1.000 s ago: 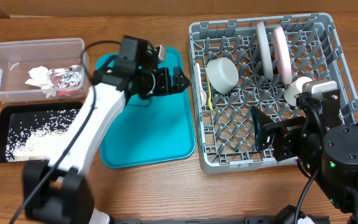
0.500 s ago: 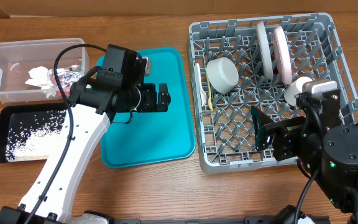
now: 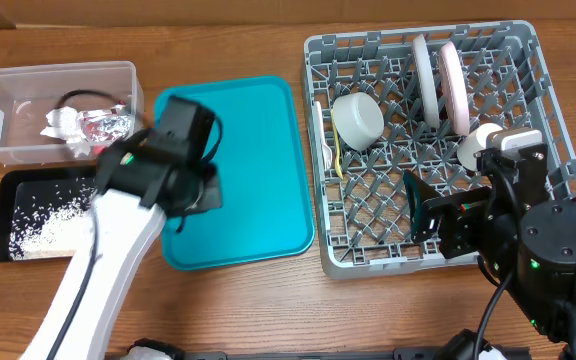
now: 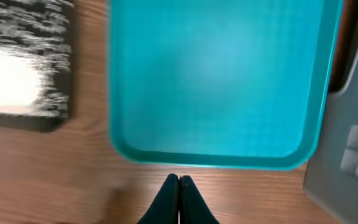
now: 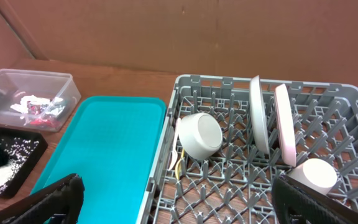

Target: Sort waste into correct bins and load items into the dishwasher rack

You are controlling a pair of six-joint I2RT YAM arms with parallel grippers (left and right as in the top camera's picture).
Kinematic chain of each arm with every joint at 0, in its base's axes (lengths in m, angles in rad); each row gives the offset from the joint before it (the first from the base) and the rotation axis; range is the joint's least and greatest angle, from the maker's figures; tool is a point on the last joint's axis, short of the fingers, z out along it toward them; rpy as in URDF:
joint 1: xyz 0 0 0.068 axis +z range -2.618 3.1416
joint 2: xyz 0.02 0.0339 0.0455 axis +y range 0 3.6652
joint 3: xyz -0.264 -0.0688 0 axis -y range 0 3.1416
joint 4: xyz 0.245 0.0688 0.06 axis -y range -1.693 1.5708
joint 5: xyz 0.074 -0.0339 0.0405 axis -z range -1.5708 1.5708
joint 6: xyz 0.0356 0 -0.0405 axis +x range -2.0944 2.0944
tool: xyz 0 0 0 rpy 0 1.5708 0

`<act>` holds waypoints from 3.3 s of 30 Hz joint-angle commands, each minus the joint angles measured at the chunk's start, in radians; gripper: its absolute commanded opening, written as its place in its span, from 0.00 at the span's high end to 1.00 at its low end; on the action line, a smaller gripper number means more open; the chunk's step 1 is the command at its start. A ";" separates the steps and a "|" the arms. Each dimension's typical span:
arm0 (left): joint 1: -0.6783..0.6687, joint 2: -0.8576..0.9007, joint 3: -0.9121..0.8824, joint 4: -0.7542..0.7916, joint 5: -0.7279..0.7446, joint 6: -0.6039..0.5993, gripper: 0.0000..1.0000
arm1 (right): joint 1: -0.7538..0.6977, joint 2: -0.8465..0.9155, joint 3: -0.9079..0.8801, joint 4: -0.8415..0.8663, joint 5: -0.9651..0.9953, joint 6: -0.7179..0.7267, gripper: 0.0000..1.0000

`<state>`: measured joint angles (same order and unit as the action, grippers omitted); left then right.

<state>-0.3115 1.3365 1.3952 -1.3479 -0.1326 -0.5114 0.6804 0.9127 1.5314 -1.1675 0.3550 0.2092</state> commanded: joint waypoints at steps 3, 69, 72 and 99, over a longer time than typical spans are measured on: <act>0.036 -0.241 0.048 -0.013 -0.184 -0.087 0.41 | -0.002 -0.007 0.007 0.005 0.010 0.000 0.00; 0.036 0.228 0.047 0.044 -0.266 -0.088 0.00 | -0.526 -0.910 -1.324 0.736 -0.254 -0.101 0.00; 0.036 0.230 0.047 0.044 -0.266 -0.088 0.00 | -0.526 -0.910 -1.382 0.806 -0.257 -0.101 0.00; 0.036 0.230 0.047 0.044 -0.266 -0.087 0.00 | -0.525 -0.910 -1.524 1.096 -0.268 -0.102 0.00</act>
<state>-0.2806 1.5585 1.4300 -1.3079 -0.3794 -0.5785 0.1585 0.0147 0.0185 -0.0780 0.0925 0.1078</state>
